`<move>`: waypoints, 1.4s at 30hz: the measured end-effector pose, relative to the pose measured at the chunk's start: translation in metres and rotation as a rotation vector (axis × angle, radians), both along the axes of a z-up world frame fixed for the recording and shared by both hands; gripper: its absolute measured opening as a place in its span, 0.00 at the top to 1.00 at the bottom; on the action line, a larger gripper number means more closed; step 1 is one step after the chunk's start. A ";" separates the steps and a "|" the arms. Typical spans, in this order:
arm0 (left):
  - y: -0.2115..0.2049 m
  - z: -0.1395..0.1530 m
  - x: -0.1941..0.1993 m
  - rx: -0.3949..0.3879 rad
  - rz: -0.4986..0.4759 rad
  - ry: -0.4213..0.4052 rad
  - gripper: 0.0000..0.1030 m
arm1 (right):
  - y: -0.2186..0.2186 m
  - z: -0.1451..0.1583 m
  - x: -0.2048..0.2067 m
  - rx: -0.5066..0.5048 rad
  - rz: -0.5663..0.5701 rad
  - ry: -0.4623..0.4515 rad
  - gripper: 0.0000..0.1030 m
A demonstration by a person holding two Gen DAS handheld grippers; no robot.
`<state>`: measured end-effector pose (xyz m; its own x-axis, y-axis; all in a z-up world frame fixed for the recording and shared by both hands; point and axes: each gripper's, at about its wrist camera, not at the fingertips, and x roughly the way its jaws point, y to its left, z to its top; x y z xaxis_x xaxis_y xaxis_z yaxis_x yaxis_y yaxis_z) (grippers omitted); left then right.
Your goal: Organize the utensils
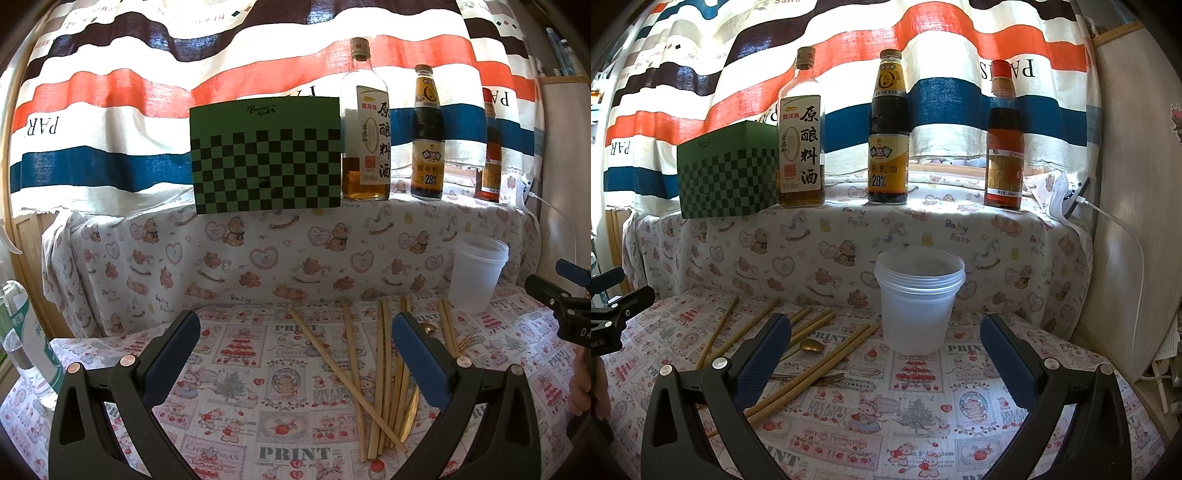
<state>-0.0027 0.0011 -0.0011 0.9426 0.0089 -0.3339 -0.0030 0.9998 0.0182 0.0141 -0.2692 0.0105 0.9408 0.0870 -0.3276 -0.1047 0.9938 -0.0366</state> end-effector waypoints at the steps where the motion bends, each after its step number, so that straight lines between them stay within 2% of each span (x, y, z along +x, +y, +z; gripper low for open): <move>1: 0.000 0.000 0.000 -0.001 -0.003 -0.001 0.00 | 0.000 0.000 0.000 0.000 0.002 0.000 0.00; 7: 0.000 0.001 -0.002 -0.010 -0.020 -0.012 0.00 | 0.000 0.000 0.000 -0.001 0.001 -0.001 0.00; 11: 0.002 0.000 0.002 -0.025 -0.017 0.012 0.00 | 0.000 0.000 0.001 -0.006 -0.008 0.003 0.00; 18: 0.015 0.000 0.006 -0.078 -0.019 0.028 0.00 | -0.001 0.000 -0.001 -0.007 -0.021 -0.004 0.00; 27: 0.013 0.000 0.007 -0.066 -0.013 0.025 0.00 | 0.002 0.000 -0.001 -0.004 0.002 0.003 0.00; 31: 0.011 0.002 0.000 -0.045 0.006 0.007 0.00 | -0.003 0.001 -0.008 0.016 -0.020 -0.033 0.00; 35: 0.008 0.001 0.001 -0.045 -0.047 0.028 0.00 | -0.012 0.006 -0.017 0.061 -0.087 -0.083 0.01; 36: 0.008 0.000 0.003 -0.051 -0.062 0.043 0.02 | -0.015 0.007 -0.017 0.086 -0.086 -0.072 0.06; 37: 0.008 0.000 0.004 -0.057 -0.071 0.057 0.08 | -0.018 0.007 -0.016 0.110 -0.070 -0.051 0.18; 38: 0.008 -0.001 0.006 -0.057 -0.073 0.073 0.12 | -0.018 0.008 -0.013 0.123 -0.052 -0.024 0.25; 40: 0.006 -0.005 0.010 -0.057 -0.079 0.118 0.30 | -0.019 0.007 -0.008 0.139 -0.021 0.039 0.45; 41: 0.006 -0.007 0.014 -0.065 -0.091 0.149 0.34 | -0.020 0.006 -0.004 0.155 0.000 0.078 0.49; 42: 0.006 -0.010 0.017 -0.077 -0.104 0.181 0.41 | -0.020 0.005 -0.002 0.158 0.006 0.096 0.58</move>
<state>0.0144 0.0070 -0.0108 0.8616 -0.1173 -0.4938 0.0967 0.9930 -0.0672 0.0120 -0.2890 0.0151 0.9053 0.1497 -0.3976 -0.1057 0.9858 0.1305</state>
